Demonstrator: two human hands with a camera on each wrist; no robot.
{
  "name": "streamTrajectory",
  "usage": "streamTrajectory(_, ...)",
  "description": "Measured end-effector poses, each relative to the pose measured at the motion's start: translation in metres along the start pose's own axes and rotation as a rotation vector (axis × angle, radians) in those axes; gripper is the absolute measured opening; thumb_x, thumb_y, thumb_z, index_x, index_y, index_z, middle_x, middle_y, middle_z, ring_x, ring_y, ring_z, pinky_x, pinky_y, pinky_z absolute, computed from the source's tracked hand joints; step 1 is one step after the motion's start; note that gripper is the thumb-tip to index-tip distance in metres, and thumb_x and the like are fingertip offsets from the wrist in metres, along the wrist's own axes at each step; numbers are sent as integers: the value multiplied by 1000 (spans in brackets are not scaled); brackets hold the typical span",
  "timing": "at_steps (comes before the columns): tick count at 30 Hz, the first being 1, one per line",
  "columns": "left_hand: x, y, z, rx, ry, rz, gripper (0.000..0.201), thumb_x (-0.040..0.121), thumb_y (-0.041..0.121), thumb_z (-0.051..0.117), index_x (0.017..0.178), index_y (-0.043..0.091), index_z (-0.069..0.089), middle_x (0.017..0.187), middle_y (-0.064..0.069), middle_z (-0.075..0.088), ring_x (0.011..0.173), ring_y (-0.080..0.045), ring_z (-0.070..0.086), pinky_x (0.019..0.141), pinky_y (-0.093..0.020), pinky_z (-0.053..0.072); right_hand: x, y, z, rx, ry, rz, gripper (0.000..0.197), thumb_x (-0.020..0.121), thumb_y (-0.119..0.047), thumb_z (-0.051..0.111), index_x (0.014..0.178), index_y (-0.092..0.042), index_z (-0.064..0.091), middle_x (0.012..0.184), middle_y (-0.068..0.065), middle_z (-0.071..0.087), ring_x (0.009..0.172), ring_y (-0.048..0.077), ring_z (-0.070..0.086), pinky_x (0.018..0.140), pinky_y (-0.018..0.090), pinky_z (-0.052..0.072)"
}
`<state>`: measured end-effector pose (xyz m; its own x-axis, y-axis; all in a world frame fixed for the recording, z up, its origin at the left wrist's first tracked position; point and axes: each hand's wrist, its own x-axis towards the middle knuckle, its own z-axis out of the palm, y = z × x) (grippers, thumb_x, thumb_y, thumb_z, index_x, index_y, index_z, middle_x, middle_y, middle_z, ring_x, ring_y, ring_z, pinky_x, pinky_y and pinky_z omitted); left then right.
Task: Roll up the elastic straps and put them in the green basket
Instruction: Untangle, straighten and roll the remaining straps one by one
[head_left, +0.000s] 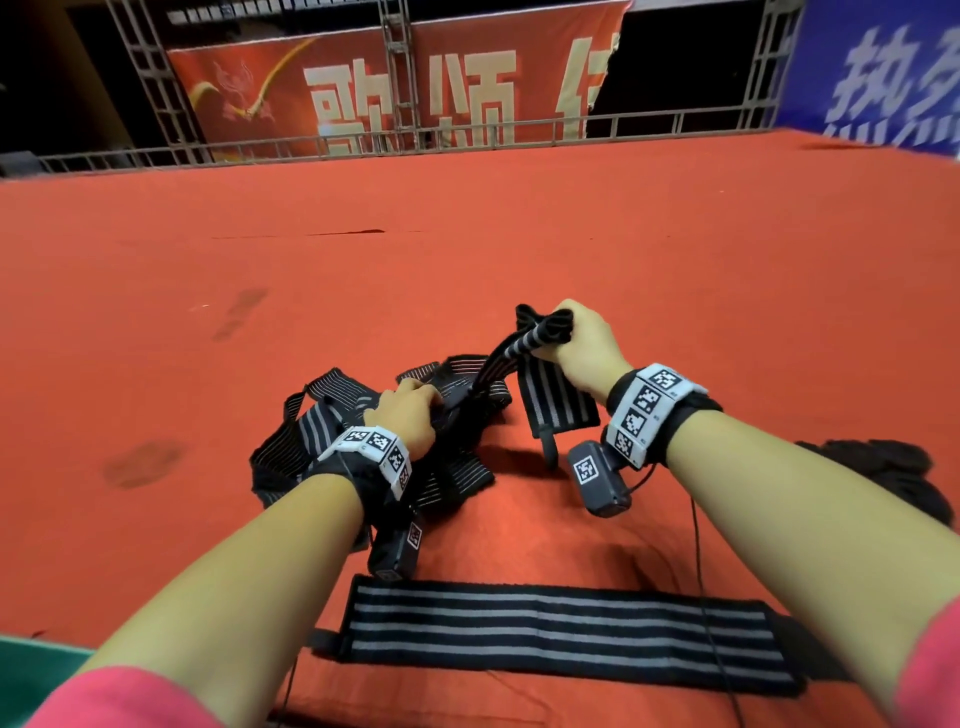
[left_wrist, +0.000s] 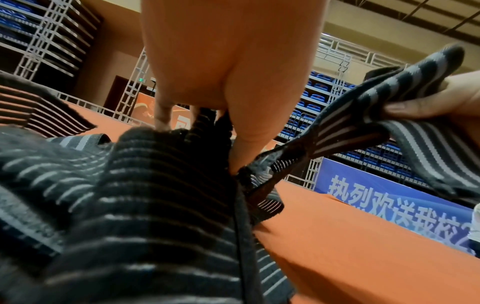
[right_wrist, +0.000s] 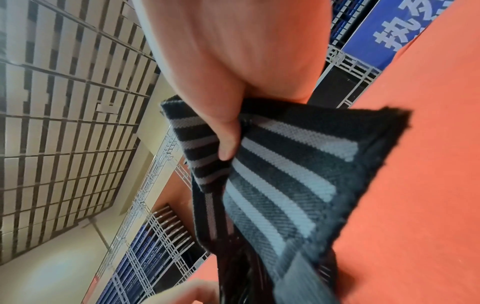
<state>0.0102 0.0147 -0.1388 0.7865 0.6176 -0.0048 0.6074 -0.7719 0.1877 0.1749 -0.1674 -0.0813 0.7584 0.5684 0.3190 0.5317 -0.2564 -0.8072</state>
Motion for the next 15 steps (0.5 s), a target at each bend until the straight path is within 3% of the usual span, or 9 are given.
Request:
streamTrajectory(6, 8, -2, 4, 11, 0, -33, 52, 86, 4, 49, 130, 32, 48, 140, 0, 45, 126, -34, 47, 101, -55, 42, 4, 5, -10, 115, 121, 49, 36, 80, -9, 78, 74, -25, 46, 79, -4, 57, 77, 19, 54, 62, 30, 42)
streamTrajectory(11, 14, 5, 5, 25, 7, 12, 34, 93, 39, 59, 126, 33, 52, 133, 1, 50, 126, -33, 45, 99, -53, 41, 3, 4, -13, 156, 108, 41, 35, 81, -8, 77, 75, -24, 46, 81, -3, 58, 78, 19, 55, 69, 35, 47)
streamTrajectory(15, 17, 11, 4, 46, 69, 15, 27, 100, 36, 46, 126, 32, 52, 131, 0, 56, 124, -33, 46, 96, -54, 37, 6, 5, -21, 228, 173, 55, 33, 84, -4, 74, 77, -22, 47, 82, -2, 59, 77, 16, 57, 61, 25, 46)
